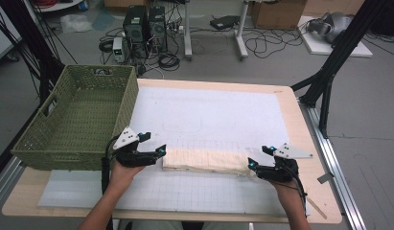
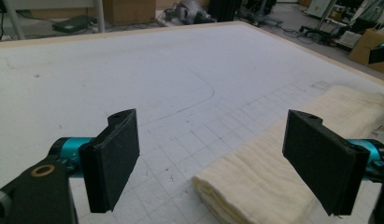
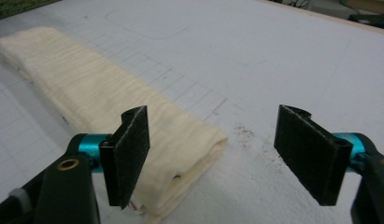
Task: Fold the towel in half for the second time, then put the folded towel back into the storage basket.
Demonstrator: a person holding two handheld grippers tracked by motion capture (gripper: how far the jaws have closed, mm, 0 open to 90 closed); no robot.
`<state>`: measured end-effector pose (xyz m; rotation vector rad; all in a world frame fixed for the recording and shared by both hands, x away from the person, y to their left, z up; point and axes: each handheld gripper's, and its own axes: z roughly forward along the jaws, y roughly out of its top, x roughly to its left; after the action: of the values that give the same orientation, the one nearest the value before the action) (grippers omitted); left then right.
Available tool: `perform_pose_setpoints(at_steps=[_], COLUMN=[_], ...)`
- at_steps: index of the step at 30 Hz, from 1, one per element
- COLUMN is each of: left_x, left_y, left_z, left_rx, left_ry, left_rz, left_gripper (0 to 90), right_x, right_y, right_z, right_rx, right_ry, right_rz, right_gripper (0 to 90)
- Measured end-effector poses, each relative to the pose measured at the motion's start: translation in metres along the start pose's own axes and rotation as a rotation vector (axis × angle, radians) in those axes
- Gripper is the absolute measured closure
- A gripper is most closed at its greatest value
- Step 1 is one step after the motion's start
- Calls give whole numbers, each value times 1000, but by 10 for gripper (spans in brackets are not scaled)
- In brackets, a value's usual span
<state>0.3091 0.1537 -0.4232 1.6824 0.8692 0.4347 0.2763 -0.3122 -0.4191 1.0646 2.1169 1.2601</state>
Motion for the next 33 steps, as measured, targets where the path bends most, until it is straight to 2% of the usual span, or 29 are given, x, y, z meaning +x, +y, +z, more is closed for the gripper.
perform_pose_setpoints(at_steps=[3,6,13,19,30,33], left_x=[1,2,1,2,5,5], left_y=[0,0,-1,-3,-6,-7], left_z=[-3,-5,-3,-4,-7,-7], left_rx=[-7,-9,-4,6,19,24], left_ry=[6,5,1,2,27,27], left_rz=[-4,7,23,25,16,13], left_gripper=[192,194,201,202,207,207], right_x=[-4,-7,-13,-15,-13,-13], right_y=[1,0,-2,1,3,3], right_z=[-1,0,-3,-4,-1,-1], right_rx=[-14,-4,14,-3,-17,-23], right_ry=[-24,-36,-47,-60,-45,-48], right_rz=[12,20,17,17,-6,6], right_gripper=[182,120,113,113,113,113])
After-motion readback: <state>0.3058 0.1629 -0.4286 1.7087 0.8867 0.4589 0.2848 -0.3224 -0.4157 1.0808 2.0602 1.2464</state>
